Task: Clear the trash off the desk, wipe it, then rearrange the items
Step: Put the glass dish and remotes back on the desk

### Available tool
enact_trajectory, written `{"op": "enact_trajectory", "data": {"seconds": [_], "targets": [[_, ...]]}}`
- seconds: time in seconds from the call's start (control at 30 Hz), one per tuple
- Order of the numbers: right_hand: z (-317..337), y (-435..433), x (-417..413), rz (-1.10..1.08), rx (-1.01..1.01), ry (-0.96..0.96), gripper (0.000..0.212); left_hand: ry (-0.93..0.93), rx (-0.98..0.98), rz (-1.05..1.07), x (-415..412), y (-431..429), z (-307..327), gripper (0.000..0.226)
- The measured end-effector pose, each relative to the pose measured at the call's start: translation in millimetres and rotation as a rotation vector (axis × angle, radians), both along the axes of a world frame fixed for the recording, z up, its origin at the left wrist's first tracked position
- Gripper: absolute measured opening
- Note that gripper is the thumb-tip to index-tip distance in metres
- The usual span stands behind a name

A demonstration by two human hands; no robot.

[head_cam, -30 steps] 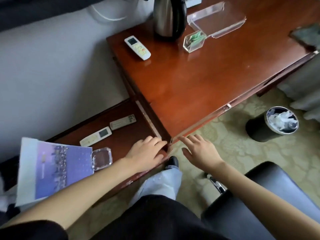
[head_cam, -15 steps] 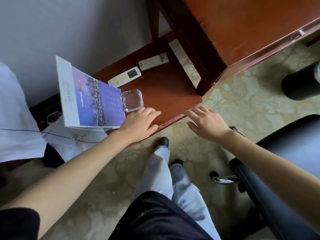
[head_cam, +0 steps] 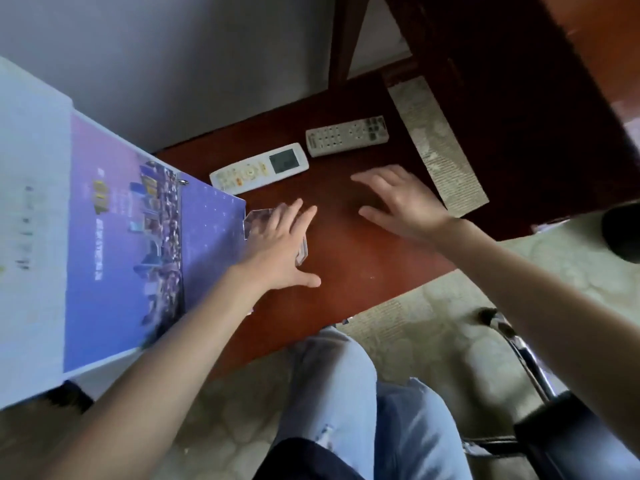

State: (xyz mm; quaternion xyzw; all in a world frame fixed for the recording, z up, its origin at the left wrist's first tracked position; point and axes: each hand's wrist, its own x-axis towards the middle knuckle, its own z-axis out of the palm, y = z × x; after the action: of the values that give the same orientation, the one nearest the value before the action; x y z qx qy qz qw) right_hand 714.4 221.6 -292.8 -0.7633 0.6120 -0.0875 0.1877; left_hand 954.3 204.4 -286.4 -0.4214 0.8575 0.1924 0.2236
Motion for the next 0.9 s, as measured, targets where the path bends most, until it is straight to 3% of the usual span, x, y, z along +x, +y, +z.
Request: {"op": "enact_trajectory", "data": {"seconds": [0.23, 0.4, 0.6, 0.77, 0.9], "targets": [[-53.4, -92.2, -5.6, 0.156, -0.035, 0.181, 0.074, -0.15, -0.139, -0.04, 5.7, -1.3, -45.2, 0.135], [-58.7, -106.3, -11.7, 0.101, -0.011, 0.227, 0.073, -0.073, -0.188, -0.018, 4.4, -6.9, -43.6, 0.133], [-54.5, -56.6, -14.8, 0.089, 0.037, 0.005, 0.073, -0.039, -0.154, -0.054, 4.9, -5.0, -36.6, 0.133], [-58.0, -20.0, -20.6, 0.026, 0.105, -0.02, 0.085, -0.059, -0.136, -0.022, 5.5, -2.4, -34.4, 0.129], [-55.8, -5.4, -15.8, 0.041, 0.126, -0.139, 0.077, 0.016, -0.121, -0.091, 4.6, 6.7, -31.6, 0.122]]}}
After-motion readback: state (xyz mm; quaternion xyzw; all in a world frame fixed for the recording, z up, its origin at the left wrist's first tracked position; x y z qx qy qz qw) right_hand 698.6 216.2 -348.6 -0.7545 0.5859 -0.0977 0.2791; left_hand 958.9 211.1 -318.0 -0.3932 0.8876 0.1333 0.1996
